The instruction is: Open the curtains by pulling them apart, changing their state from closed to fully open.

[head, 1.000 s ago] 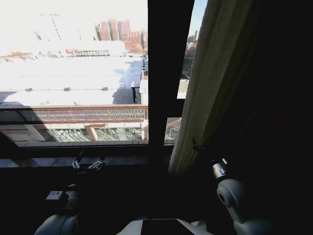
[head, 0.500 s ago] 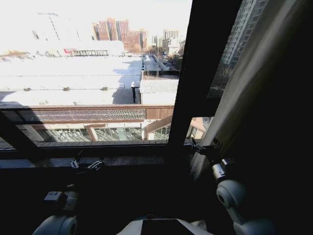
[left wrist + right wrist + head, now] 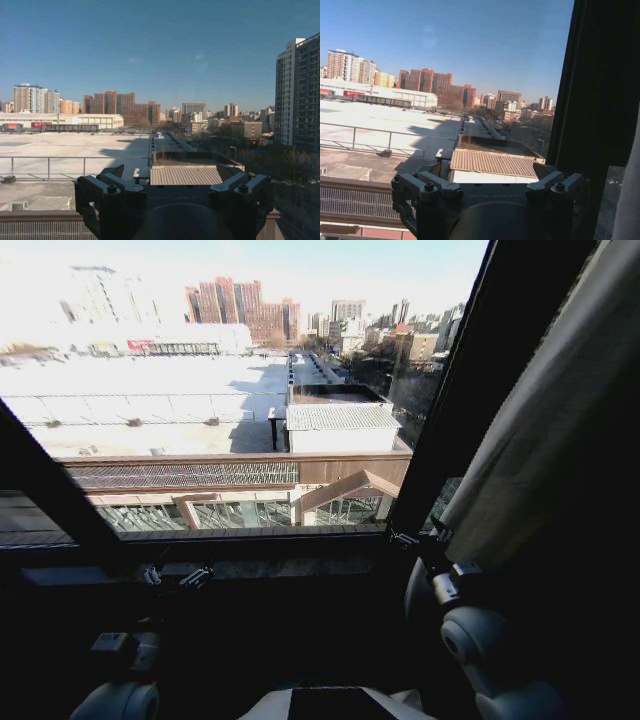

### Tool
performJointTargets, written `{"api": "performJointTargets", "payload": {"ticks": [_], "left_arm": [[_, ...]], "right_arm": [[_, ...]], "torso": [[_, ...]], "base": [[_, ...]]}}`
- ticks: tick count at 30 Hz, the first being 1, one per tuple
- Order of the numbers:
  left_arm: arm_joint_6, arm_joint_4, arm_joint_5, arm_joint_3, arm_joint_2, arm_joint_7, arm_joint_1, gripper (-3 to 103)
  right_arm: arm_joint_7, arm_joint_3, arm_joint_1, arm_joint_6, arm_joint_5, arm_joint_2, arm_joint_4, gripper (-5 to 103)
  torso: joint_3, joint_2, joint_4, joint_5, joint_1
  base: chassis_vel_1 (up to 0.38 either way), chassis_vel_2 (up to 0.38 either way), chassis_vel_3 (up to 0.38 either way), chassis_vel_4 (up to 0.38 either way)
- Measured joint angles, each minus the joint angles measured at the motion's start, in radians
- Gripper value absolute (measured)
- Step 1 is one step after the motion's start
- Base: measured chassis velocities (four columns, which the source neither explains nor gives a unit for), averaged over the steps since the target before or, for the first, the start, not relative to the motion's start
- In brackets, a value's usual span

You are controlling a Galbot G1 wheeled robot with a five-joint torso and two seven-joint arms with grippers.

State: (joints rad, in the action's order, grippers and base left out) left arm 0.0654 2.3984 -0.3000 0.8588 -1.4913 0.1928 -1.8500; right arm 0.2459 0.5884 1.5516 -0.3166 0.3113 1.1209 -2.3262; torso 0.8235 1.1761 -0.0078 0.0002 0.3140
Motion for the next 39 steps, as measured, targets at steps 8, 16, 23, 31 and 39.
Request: {"api": "performJointTargets", "payload": {"ticks": [8, 16, 23, 31, 39], "left_arm": [[0.000, 0.002, 0.002, 0.002, -0.001, 0.000, 0.001, 100], [-0.004, 0.000, 0.011, -0.006, -0.004, 0.002, -0.003, 100], [-0.006, 0.001, 0.012, -0.001, -0.003, 0.002, -0.011, 100], [-0.006, 0.005, 0.012, 0.001, -0.005, 0.002, -0.013, 100], [-0.004, 0.011, 0.014, 0.000, -0.007, 0.002, -0.010, 100]], "right_arm": [[0.000, -0.006, -0.010, 0.001, -0.001, -0.003, 0.002, 100], [0.000, -0.008, -0.008, 0.002, -0.004, 0.000, 0.007, 100], [0.000, -0.019, -0.017, 0.002, -0.007, 0.004, 0.011, 100], [0.000, -0.024, -0.023, 0.003, -0.007, 0.006, 0.017, 100], [-0.001, -0.024, -0.024, 0.004, -0.007, 0.010, 0.017, 100]], "torso": [[0.000, 0.000, 0.0002, 0.0001, 0.000], [0.000, 0.000, 0.0000, 0.0001, 0.000], [0.000, 0.000, 0.0001, 0.0001, 0.000], [0.000, 0.000, 0.0002, 0.0000, 0.000], [0.000, 0.000, 0.0001, 0.0000, 0.000]], "base": [[0.359, 0.345, -0.357, -0.357], [0.353, 0.350, -0.366, -0.353], [0.354, 0.358, -0.365, -0.353], [0.352, 0.348, -0.334, -0.355], [0.363, 0.357, -0.360, -0.357]]}}
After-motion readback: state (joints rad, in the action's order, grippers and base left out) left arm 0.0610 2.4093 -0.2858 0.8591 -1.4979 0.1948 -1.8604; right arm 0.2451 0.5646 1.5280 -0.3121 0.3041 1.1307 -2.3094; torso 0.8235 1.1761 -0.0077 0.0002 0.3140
